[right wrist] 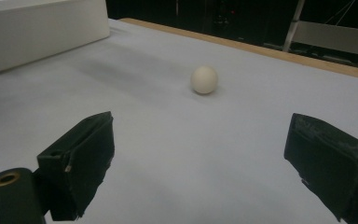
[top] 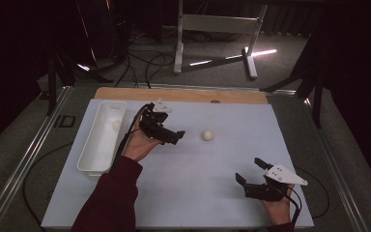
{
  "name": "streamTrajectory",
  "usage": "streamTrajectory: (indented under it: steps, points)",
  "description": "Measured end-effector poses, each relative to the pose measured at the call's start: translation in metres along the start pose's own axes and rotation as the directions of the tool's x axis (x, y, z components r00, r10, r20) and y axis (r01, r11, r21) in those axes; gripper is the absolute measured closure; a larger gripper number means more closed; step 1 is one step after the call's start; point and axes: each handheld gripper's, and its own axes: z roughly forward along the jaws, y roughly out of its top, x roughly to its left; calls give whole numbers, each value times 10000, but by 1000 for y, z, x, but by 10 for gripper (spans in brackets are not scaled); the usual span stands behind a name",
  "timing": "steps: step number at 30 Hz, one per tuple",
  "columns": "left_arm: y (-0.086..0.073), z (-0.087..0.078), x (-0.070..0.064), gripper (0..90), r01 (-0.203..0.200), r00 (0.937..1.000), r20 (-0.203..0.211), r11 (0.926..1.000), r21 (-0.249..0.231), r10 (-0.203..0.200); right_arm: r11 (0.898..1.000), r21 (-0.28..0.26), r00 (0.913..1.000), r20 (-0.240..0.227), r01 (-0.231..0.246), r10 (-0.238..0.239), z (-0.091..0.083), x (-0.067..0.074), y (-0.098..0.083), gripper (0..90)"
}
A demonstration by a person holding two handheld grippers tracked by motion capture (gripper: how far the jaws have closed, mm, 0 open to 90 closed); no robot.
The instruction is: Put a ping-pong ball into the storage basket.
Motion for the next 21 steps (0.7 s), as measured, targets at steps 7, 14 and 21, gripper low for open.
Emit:
streamTrajectory:
  steps: [7, 14, 21]
  points:
    - [6, 9, 0, 0, 12, 9997, 224, 9995, 310, -19, 10000, -31, 10000, -21, -12, 12, 0, 0, 0, 81]
    - [10, 19, -1, 1, 56, 9989, 461, 9985, 550, -81, 10000, -54, 10000, -29, -29, 29, -1, 0, 1, 81]
    - [12, 28, -1, 1, 39, 9986, 518, 9977, 683, -74, 10000, -70, 10000, -34, -21, 21, -1, 0, 1, 81]
